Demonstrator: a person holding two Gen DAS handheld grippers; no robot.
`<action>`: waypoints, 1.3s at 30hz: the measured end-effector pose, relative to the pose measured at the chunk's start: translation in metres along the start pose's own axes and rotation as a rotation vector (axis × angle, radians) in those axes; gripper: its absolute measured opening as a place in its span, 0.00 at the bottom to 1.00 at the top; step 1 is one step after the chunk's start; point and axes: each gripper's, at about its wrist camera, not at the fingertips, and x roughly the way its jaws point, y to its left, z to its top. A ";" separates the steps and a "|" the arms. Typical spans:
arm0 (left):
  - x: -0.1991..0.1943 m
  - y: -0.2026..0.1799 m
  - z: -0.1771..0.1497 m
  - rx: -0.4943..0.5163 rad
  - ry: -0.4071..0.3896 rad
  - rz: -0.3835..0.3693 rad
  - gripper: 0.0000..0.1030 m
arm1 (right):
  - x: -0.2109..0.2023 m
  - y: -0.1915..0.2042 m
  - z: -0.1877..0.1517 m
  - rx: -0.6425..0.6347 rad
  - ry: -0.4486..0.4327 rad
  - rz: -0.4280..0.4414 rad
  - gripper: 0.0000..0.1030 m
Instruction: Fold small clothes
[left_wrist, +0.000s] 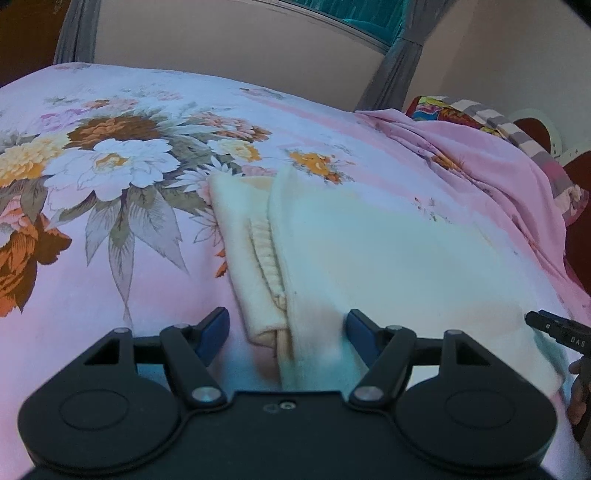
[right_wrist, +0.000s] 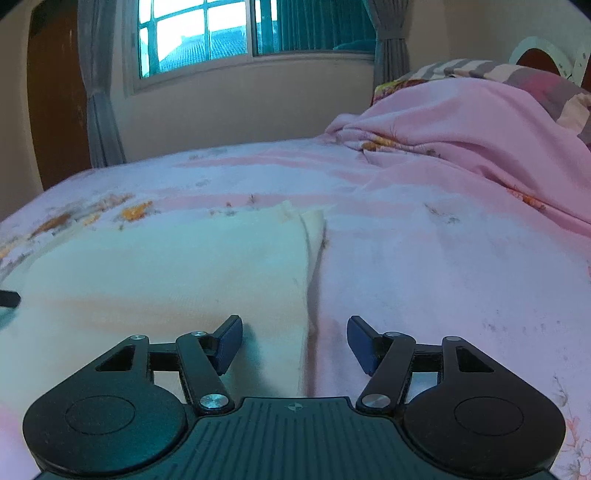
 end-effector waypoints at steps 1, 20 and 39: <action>0.000 -0.002 0.000 0.010 0.003 0.005 0.67 | 0.001 0.000 0.000 -0.004 -0.001 0.001 0.61; 0.035 0.042 0.017 -0.219 0.063 -0.388 0.62 | 0.003 -0.015 -0.009 0.048 -0.020 0.062 0.61; 0.023 0.014 0.031 -0.166 0.034 -0.201 0.12 | -0.041 -0.075 -0.015 0.106 -0.090 -0.032 0.61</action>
